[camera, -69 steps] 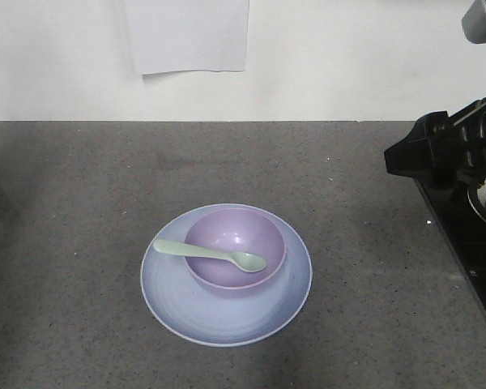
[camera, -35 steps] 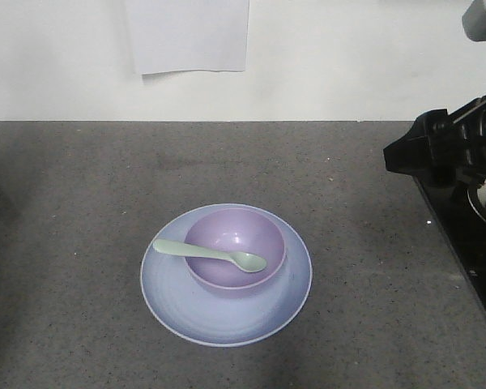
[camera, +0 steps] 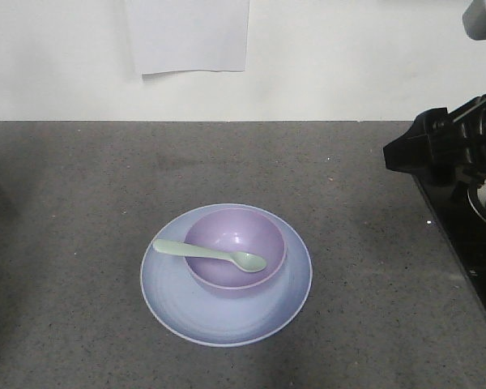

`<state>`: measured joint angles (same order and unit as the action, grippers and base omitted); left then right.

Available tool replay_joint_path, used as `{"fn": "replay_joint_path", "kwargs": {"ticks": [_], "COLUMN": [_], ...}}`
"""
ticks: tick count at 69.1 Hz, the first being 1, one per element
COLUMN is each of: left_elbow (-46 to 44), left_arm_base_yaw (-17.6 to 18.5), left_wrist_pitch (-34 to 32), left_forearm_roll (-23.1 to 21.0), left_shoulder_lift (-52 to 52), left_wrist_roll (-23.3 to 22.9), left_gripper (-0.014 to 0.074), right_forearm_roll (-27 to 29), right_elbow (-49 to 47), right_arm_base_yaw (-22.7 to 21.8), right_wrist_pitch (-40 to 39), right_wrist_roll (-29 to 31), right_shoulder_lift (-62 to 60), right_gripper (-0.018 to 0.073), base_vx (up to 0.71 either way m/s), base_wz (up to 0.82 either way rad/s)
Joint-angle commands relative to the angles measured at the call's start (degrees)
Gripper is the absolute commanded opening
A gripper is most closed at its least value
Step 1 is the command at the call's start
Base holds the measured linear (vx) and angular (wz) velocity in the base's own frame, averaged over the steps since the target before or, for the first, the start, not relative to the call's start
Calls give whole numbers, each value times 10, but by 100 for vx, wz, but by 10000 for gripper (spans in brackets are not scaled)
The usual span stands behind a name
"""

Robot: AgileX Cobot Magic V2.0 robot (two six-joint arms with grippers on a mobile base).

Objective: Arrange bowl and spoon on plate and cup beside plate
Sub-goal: 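Grasp the brown paper cup rim with the left gripper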

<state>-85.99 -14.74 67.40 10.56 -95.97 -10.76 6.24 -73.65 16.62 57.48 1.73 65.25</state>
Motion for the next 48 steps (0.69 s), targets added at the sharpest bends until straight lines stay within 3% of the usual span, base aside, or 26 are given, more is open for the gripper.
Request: {"fn": "replay_joint_path", "kwargs": {"ticks": [1,6,14,32,48], "left_elbow": [-14,-14,-14,-14,-14], "left_arm_base_yaw": [0,0,0,0,2], "left_wrist_pitch": [-16,-16,-14,-15,-1], "left_forearm_roll": [0,0,-15,-138,-212], "left_shoulder_lift": [24,24,29,89,150], "left_wrist_roll": [-7,-6,8,67,95], "left_gripper": [84,-11,-9,-8,-8], "right_forearm_roll": [-2,-2,-2,-2,-2], "right_elbow": [-14,-14,-14,-14,-14], "right_arm_base_yaw": [-4,-4,-4,-4,-4], "right_wrist_pitch": [-38,-38,-38,-39,-40], "right_wrist_roll": [6,6,6,6,6], "right_shoulder_lift": [-10,-10,-10,-10,-10], "right_gripper": [590,590,590,590,590], "base_vx": [0,0,0,0,0], "base_wz": [0,0,0,0,0]}}
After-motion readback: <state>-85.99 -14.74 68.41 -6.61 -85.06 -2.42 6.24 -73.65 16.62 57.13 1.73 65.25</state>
